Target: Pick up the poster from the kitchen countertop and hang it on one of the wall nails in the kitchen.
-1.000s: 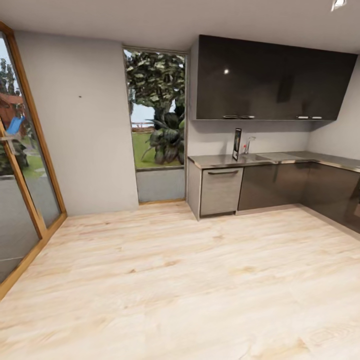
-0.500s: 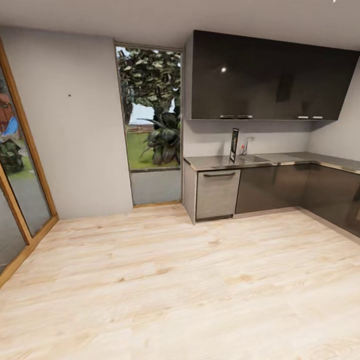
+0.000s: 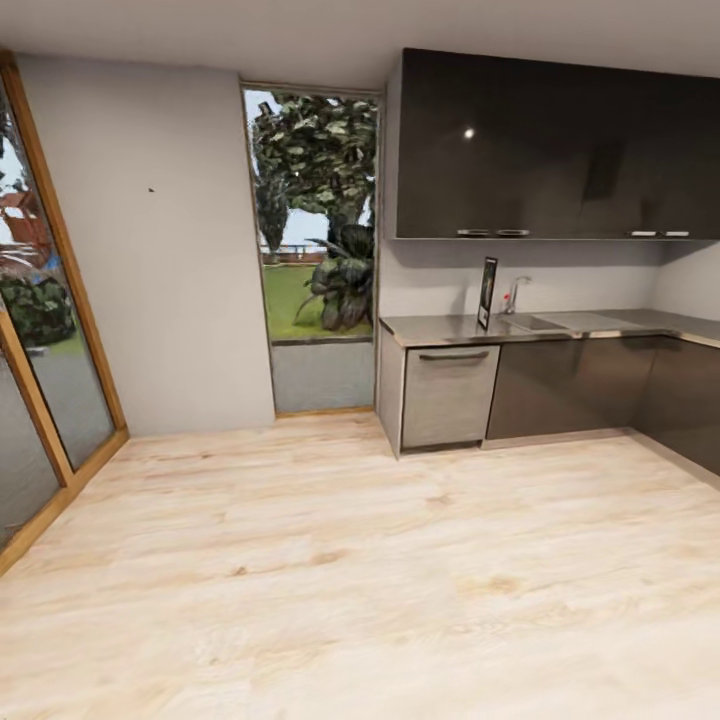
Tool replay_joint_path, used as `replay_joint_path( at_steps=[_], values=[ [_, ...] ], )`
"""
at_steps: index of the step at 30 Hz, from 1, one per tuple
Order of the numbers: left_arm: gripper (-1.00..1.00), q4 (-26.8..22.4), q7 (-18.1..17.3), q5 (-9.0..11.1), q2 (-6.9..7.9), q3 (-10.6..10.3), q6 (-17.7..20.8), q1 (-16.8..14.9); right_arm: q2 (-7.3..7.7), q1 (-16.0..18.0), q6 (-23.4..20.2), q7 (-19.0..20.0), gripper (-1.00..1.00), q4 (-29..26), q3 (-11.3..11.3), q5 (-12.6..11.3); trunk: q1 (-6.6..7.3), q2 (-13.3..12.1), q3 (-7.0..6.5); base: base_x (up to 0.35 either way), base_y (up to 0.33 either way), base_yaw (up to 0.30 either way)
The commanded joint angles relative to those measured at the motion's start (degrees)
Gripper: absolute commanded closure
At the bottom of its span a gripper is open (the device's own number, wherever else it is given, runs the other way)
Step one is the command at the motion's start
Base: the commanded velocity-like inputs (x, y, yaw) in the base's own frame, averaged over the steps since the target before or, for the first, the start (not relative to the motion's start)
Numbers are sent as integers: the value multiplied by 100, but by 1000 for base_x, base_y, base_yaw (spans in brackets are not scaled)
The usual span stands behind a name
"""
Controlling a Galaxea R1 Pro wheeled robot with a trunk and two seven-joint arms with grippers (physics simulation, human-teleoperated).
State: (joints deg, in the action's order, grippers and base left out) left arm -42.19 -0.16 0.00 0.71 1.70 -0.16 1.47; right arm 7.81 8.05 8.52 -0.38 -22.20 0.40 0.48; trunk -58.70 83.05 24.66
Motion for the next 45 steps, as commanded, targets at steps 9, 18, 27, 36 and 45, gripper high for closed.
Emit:
replay_joint_path(
  at_steps=[9,18,27,36,45],
  values=[
    [-100,-9,-2,0,-3,6,0,2,1,3,18,-6,-100,5,4,7,-3,3,5,252,-201,155],
    [-100,-9,-2,0,-1,6,6,2,8,3,18,-4,-100,13,2,13,-3,3,5,252,-201,12],
    [-100,-9,-2,0,0,7,7,2,17,3,18,-5,-100,14,-34,1,-3,3,5,252,-201,1],
    [-100,-9,-15,0,-7,200,-1,2,18,3,18,-6,-100,7,-40,-4,-3,3,5,252,-201,0],
    [-100,-9,-25,-2,-9,245,-2,2,18,3,18,-6,-100,5,-40,-11,-3,3,5,252,-201,0]
  ],
)
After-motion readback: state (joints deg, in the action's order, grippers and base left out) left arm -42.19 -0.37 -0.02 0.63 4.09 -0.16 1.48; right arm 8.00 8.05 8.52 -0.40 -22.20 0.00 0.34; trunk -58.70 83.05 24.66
